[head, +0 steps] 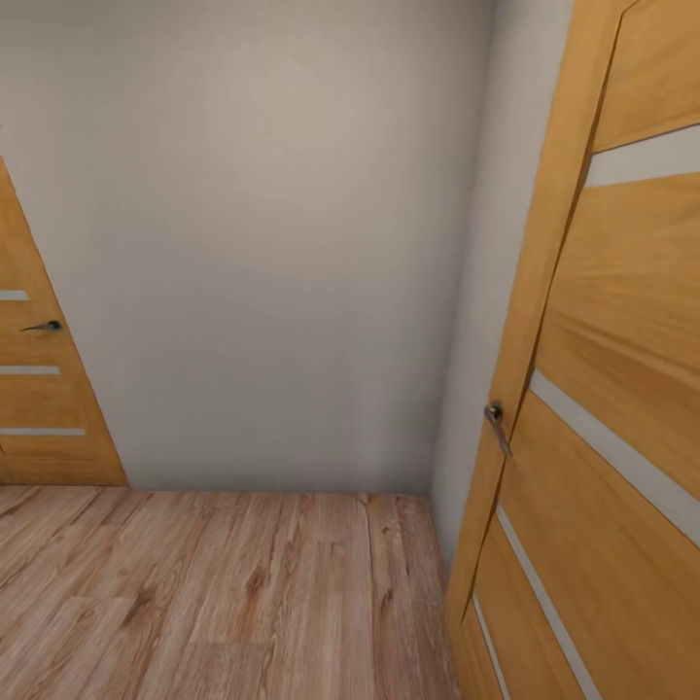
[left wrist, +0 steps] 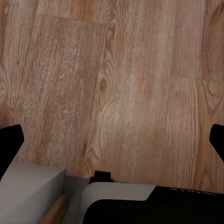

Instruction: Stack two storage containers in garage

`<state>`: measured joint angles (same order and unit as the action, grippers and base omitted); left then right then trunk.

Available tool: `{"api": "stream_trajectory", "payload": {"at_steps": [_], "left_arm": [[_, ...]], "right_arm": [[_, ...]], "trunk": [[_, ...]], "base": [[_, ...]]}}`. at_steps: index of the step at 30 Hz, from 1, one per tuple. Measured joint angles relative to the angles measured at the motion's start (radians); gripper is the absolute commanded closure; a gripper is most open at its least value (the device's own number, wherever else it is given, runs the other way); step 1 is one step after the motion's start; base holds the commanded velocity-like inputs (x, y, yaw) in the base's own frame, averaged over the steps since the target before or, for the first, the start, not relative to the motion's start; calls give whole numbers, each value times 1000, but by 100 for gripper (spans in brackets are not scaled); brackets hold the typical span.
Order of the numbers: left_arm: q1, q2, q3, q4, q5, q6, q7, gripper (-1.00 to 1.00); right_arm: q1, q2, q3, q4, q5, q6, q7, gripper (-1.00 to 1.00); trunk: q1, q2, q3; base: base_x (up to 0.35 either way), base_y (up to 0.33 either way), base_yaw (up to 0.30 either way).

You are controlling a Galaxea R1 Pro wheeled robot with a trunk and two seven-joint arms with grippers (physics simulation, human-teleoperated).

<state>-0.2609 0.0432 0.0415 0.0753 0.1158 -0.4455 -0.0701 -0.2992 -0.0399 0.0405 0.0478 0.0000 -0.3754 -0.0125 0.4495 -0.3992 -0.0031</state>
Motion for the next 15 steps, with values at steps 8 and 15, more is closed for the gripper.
{"api": "stream_trajectory", "payload": {"at_steps": [8, 15], "left_arm": [[0, 1, 0, 0, 0, 0, 0, -100], [0, 1, 0, 0, 0, 0, 0, -100]], "right_arm": [[0, 0, 0, 0, 0, 1, 0, -100], [0, 0, 0, 0, 0, 0, 0, -100]], "trunk": [[0, 0, 0], [0, 0, 0]], "base": [[5, 0, 0], [0, 0, 0]]}}
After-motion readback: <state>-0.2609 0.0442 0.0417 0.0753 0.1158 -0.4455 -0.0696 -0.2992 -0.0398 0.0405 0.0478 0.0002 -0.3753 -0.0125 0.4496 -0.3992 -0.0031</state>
